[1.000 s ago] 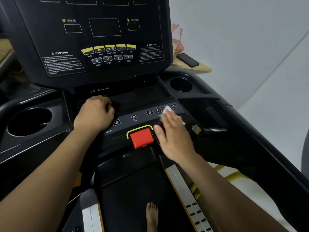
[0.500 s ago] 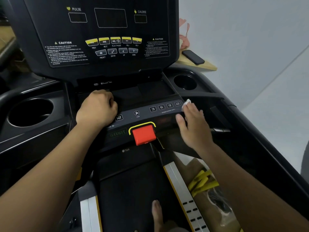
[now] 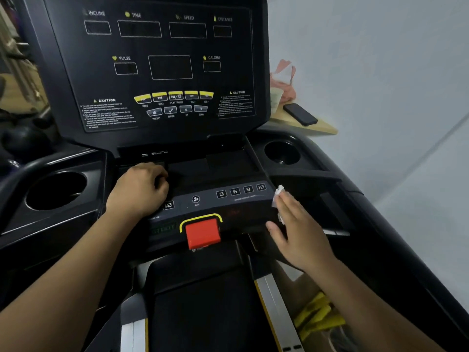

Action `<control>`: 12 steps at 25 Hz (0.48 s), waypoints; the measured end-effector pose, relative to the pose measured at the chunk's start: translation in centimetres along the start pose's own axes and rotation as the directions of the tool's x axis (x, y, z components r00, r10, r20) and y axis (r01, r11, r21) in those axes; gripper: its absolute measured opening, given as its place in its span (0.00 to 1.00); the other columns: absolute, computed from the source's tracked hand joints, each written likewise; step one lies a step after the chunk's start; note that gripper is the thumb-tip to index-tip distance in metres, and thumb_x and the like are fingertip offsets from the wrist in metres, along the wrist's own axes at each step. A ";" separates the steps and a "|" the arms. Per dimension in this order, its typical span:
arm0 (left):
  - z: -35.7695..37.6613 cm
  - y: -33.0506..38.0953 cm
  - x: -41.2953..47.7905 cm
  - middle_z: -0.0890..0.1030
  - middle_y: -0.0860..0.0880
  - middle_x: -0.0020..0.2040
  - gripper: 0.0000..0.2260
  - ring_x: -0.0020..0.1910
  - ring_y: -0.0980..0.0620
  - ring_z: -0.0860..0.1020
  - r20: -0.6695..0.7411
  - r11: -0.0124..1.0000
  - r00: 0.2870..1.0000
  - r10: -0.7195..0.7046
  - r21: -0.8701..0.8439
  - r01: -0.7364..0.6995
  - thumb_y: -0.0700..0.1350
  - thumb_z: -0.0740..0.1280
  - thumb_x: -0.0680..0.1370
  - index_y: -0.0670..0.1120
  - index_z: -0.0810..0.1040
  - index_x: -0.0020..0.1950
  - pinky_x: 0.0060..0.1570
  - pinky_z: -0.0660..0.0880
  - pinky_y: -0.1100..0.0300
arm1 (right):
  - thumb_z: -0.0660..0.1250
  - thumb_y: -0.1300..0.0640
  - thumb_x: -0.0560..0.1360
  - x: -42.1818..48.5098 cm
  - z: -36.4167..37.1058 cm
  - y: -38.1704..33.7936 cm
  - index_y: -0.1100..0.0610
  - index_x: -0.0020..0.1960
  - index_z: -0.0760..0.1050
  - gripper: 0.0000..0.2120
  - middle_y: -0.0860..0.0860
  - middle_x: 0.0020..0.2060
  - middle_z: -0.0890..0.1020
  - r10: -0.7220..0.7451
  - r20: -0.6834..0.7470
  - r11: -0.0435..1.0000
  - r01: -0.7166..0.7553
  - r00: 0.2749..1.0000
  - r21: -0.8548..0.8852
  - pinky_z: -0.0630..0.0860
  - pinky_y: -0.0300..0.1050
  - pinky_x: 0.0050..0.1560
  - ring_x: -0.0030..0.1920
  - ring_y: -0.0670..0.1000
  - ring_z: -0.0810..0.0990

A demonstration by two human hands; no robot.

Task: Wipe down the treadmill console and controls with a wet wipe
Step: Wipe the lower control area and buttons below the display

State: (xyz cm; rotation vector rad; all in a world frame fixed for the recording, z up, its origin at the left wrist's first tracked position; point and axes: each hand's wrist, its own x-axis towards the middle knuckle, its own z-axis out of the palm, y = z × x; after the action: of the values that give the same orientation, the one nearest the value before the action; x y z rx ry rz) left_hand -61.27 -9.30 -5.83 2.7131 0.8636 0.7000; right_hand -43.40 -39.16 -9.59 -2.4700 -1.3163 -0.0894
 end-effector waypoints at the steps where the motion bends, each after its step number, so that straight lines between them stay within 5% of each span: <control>1: -0.1 0.1 0.0 0.83 0.44 0.49 0.08 0.51 0.40 0.79 -0.001 1.000 1.000 -0.004 -0.001 0.004 0.40 0.66 0.74 0.42 0.83 0.51 0.48 0.77 0.49 | 0.50 0.37 0.78 0.7 -0.1 0.1 0.52 0.78 0.53 0.33 0.47 0.77 0.56 0.045 0.027 0.998 -0.046 0.999 0.042 0.64 0.45 0.69 0.75 0.46 0.58; 6: -0.3 0.2 0.0 0.83 0.44 0.49 0.08 0.52 0.40 0.80 0.003 1.000 1.000 -0.019 0.010 0.018 0.39 0.67 0.74 0.42 0.83 0.50 0.50 0.77 0.48 | 0.51 0.35 0.78 5.6 -0.5 -1.5 0.55 0.78 0.54 0.35 0.53 0.76 0.62 0.203 0.128 0.953 -0.226 0.971 0.204 0.66 0.52 0.68 0.72 0.55 0.66; 12: 0.1 0.2 -0.2 0.84 0.44 0.47 0.07 0.50 0.39 0.80 -0.024 0.999 1.000 0.012 0.044 -0.011 0.38 0.66 0.74 0.42 0.83 0.48 0.47 0.78 0.47 | 0.45 0.29 0.74 -3.2 -2.0 1.9 0.50 0.74 0.61 0.37 0.47 0.68 0.73 0.107 0.103 0.986 -0.119 0.989 0.120 0.71 0.42 0.61 0.66 0.47 0.72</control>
State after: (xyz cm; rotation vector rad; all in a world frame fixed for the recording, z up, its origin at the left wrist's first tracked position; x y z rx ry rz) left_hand -61.27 -9.63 -5.93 2.7555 0.8794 0.7255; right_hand -43.48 -43.34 -8.92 -2.4622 -1.1767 0.1381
